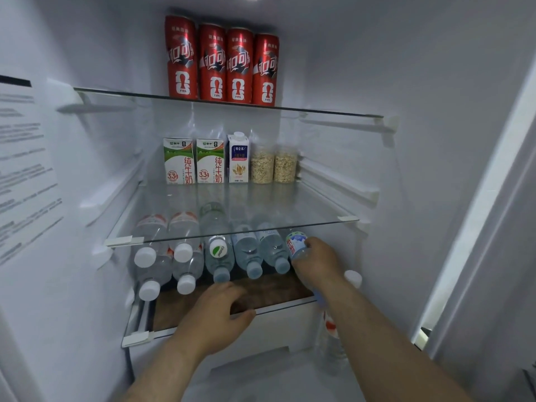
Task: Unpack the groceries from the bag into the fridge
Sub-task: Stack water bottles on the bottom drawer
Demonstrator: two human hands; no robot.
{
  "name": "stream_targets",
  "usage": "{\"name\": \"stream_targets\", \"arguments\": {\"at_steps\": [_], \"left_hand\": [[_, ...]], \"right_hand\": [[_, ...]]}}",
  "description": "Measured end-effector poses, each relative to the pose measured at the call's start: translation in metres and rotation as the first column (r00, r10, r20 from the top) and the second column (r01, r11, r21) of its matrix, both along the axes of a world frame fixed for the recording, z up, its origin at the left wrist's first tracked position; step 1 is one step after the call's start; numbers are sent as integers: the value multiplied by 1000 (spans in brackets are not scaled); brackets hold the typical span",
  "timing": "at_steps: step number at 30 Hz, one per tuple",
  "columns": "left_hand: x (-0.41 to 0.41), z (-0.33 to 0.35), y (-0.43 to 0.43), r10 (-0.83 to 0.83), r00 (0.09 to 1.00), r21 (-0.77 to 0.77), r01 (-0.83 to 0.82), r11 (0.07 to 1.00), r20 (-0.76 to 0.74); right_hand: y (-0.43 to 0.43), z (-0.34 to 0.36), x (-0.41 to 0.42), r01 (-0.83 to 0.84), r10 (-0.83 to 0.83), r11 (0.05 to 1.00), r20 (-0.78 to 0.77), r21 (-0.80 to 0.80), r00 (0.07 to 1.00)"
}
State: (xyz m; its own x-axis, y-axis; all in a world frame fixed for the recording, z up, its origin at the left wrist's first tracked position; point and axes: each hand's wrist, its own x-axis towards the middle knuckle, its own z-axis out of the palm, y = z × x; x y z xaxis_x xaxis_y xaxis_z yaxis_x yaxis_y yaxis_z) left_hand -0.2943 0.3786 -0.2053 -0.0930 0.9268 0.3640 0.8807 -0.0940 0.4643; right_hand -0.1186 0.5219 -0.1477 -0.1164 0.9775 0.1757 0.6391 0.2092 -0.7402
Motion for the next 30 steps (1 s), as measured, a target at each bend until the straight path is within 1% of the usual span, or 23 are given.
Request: {"name": "stream_targets", "arguments": {"at_steps": [3, 5, 7, 8, 10, 11, 12, 13, 15, 19, 22, 24, 27, 30], "left_hand": [[-1, 0, 0, 7, 1000, -4, -7, 1000, -5], [-1, 0, 1, 11, 1000, -10, -11, 1000, -10], [-1, 0, 1, 8, 1000, -13, -9, 1000, -16], [-1, -1, 1, 6, 1000, -15, -7, 1000, -19], [-2, -2, 1, 6, 1000, -15, -6, 1000, -19], [-2, -2, 1, 5, 1000, -12, -6, 1000, -19], [-2, -3, 1, 5, 1000, -4, -5, 1000, -22], [-1, -3, 1, 4, 1000, 2, -4, 1000, -24], [0, -2, 1, 3, 1000, 13, -2, 1000, -27], [2, 0, 0, 5, 999, 11, -5, 1000, -34], [3, 0, -1, 7, 999, -1, -7, 1000, -51], [4, -1, 0, 18, 997, -6, -19, 1000, -73], [5, -1, 0, 30, 996, -6, -31, 1000, -83], [5, -1, 0, 29, 996, -14, -30, 999, -87]], "right_hand": [[5, -2, -1, -32, 31, 999, -38, -10, 999], [1, -1, 0, -64, 64, 997, -27, 32, 998], [-12, -2, 1, -78, 77, 984, 12, 160, 997], [-24, -5, 3, -77, 78, 969, 5, 233, 997], [-50, -19, 12, -38, 57, 918, -38, 394, 998], [-62, -31, 16, 2, 20, 885, -42, 465, 999], [-71, -41, 20, 34, -25, 862, -25, 505, 999], [-77, -52, 24, 56, -61, 856, -9, 514, 998], [-84, -67, 29, 75, -87, 884, 4, 461, 996], [-87, -71, 31, 72, -69, 925, -23, 373, 997], [-88, -67, 26, -1, -13, 947, 43, 322, 999], [-88, -66, 20, -28, 17, 964, 43, 263, 999], [-83, -59, 9, 18, -12, 974, -26, 226, 1000], [-71, -47, 4, 17, -6, 991, -81, 134, 997]]}}
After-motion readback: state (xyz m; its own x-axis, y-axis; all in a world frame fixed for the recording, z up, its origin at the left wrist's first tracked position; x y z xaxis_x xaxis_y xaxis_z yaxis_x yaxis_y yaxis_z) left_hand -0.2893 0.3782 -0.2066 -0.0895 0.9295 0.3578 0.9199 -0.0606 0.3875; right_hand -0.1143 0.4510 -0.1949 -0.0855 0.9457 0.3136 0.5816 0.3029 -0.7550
